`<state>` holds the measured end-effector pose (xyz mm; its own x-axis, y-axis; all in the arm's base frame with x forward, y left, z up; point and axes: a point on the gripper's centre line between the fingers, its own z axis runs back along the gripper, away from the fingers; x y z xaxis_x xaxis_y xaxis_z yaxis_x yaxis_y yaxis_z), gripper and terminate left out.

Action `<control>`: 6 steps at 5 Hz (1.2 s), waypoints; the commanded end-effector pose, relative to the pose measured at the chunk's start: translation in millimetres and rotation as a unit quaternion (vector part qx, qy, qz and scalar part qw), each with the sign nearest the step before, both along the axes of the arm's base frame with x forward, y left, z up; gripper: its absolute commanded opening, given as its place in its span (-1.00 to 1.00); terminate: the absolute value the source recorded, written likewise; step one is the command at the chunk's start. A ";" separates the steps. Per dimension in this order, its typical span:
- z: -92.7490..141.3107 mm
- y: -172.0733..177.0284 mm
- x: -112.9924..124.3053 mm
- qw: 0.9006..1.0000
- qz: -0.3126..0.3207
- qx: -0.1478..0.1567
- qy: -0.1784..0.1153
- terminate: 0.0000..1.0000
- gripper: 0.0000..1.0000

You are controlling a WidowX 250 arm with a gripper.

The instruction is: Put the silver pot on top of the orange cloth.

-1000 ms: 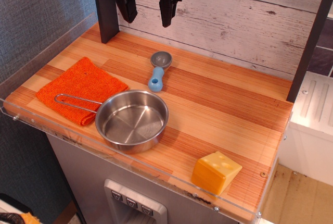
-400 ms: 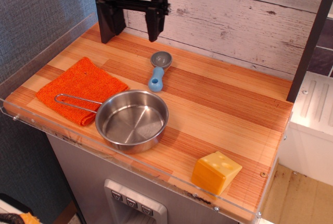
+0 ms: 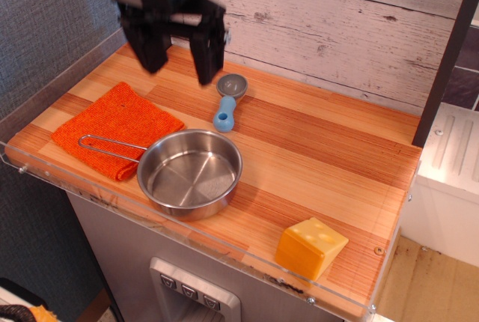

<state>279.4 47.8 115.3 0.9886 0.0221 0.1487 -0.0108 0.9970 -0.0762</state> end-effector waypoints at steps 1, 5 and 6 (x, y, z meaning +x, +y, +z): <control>-25.7 -47.9 -20.6 0.999 -0.046 0.025 0.003 -1.00 1.00; -94.6 -50.9 -31.1 0.991 -0.060 0.115 0.043 -1.00 1.00; -100.0 -35.8 -17.7 0.993 -0.039 0.102 0.055 -1.00 1.00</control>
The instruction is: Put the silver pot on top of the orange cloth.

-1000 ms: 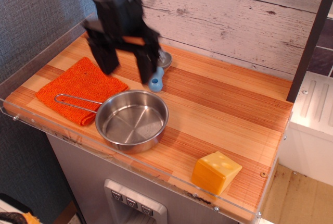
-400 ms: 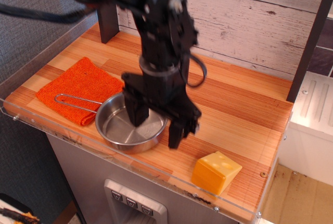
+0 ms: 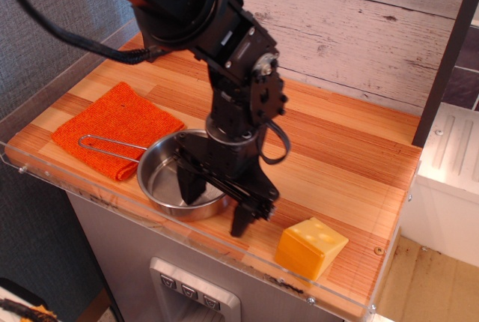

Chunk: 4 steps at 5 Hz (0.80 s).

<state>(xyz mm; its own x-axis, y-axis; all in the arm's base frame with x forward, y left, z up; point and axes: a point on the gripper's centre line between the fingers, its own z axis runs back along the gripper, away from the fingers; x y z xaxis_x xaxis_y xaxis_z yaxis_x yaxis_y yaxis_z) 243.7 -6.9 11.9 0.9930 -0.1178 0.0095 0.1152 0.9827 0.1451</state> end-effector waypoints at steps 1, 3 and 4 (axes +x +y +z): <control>12.1 23.3 25.1 0.999 0.034 -0.035 -0.014 -1.00 -1.00; 53.9 16.6 33.3 0.992 -0.021 -0.117 -0.033 -1.00 -1.00; 94.9 24.8 31.6 0.985 -0.046 -0.147 -0.076 -1.00 -1.00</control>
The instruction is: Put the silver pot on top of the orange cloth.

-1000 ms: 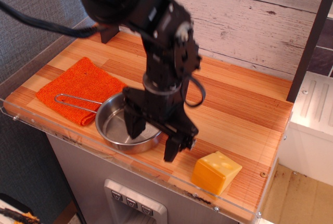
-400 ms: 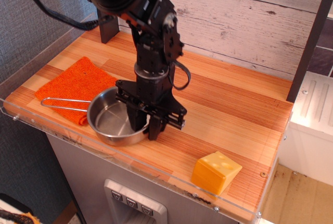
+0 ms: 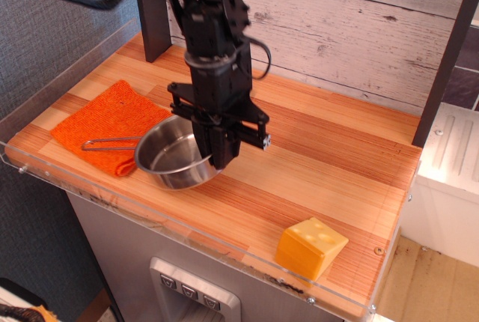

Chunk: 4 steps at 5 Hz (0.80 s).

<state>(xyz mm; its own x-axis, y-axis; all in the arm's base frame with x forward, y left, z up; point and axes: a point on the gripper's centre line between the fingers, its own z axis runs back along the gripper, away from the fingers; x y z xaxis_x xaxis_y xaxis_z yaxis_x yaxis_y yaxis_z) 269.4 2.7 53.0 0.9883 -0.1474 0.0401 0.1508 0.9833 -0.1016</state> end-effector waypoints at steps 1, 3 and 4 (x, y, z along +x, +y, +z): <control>83.2 34.3 5.3 0.994 0.003 -0.031 -0.107 -1.00 -1.00; 90.1 78.8 13.2 0.994 0.043 -0.001 -0.098 -1.00 -1.00; 62.6 90.4 18.5 0.996 0.029 0.024 -0.077 -1.00 -1.00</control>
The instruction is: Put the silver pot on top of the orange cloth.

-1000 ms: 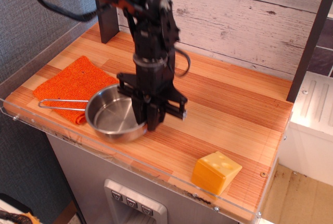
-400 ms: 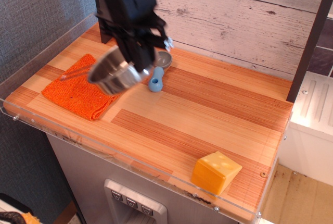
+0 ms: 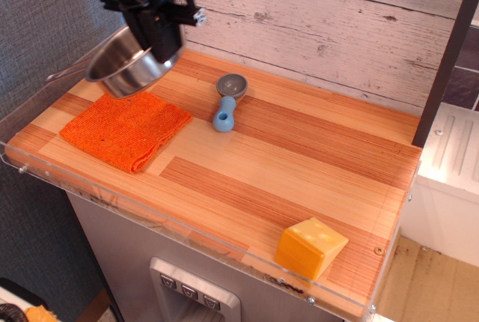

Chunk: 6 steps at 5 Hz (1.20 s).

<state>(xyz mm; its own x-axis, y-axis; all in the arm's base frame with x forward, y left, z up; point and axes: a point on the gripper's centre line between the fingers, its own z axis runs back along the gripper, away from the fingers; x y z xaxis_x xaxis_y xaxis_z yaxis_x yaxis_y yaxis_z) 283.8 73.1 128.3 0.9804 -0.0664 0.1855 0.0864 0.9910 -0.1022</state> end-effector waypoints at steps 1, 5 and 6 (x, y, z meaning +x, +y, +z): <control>-29.9 28.3 8.4 0.999 -0.010 0.049 0.015 -1.00 -1.00; -52.6 49.1 11.9 0.995 0.020 0.058 0.078 -1.00 -1.00; -55.0 46.0 10.3 0.993 0.025 0.063 0.094 -1.00 1.00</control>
<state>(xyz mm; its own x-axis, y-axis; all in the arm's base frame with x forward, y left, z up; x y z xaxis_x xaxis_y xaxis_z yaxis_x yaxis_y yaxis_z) 295.1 108.8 62.0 0.9986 -0.0345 -0.0395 0.0341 0.9994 -0.0086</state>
